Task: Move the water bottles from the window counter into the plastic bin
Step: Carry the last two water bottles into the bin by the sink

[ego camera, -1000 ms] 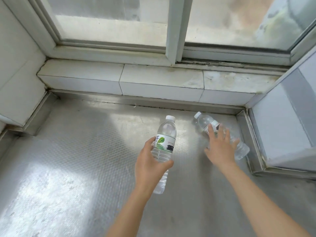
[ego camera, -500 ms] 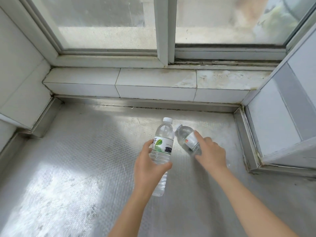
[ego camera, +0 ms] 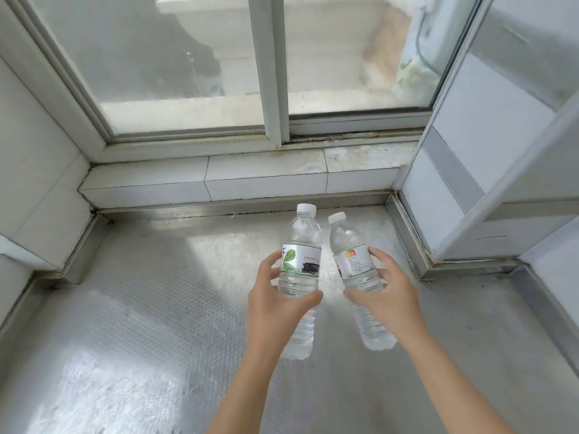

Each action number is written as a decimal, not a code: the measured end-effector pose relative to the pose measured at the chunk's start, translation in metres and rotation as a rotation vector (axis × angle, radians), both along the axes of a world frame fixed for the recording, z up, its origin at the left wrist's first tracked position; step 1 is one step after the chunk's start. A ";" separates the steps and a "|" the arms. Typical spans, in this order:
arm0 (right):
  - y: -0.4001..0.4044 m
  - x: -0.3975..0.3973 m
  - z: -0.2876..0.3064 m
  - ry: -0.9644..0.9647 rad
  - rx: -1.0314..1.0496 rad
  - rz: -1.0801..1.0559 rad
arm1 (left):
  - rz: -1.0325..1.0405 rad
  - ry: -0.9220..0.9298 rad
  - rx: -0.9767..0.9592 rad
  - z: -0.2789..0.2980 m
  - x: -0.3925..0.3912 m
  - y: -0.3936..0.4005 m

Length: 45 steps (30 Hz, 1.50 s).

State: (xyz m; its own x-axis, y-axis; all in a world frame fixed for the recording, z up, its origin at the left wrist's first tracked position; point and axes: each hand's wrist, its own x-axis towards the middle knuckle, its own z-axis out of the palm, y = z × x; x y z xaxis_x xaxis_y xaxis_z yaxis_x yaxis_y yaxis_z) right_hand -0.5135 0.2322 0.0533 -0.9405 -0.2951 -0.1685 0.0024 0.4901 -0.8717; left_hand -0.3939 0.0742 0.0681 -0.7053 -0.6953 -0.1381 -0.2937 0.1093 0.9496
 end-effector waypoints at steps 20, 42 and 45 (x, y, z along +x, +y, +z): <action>0.108 0.203 0.102 0.176 -0.326 -0.612 | -0.636 0.325 0.148 0.071 0.077 0.072; 0.359 0.464 0.107 0.328 -0.458 -1.253 | -1.354 0.275 0.221 0.077 0.210 0.382; 0.400 0.521 0.105 0.353 -0.472 -1.364 | -1.458 0.228 0.238 0.074 0.257 0.437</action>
State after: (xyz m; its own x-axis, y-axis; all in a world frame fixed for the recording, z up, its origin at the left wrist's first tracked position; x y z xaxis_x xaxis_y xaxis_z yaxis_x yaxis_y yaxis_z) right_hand 0.0075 0.6323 0.1580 -0.5011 0.8651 -0.0207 -0.0242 -0.0379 -0.9990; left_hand -0.1366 0.5110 0.1417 -0.7632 0.6431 0.0622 0.0880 0.0080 0.9961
